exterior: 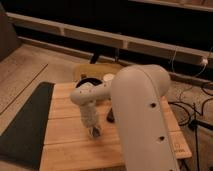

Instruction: Wipe the white sponge on the table

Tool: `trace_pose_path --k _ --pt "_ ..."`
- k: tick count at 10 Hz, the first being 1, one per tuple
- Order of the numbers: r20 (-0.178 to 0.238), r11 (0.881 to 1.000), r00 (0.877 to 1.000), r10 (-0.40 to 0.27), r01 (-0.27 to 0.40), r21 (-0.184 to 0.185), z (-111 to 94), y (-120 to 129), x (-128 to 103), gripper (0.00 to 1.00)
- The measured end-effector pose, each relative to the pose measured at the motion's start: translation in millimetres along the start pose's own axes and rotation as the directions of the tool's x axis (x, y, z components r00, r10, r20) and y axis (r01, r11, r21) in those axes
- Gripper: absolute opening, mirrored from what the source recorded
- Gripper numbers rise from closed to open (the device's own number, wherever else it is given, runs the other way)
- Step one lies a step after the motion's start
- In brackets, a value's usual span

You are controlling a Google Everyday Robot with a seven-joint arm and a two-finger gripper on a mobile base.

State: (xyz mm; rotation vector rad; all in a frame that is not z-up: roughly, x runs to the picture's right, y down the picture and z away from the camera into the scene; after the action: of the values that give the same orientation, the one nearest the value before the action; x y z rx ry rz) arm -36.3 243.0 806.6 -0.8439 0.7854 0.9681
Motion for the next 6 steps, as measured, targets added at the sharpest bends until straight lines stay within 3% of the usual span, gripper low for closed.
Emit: trace_pose_path --k 3,6 --pt "0.023 0.998 0.998 0.053 -0.054 0.044 -7 -34 -18 0.0" --pt "0.042 0.997 0.999 0.035 -0.038 0.074 -10 -42 -35 0.0"
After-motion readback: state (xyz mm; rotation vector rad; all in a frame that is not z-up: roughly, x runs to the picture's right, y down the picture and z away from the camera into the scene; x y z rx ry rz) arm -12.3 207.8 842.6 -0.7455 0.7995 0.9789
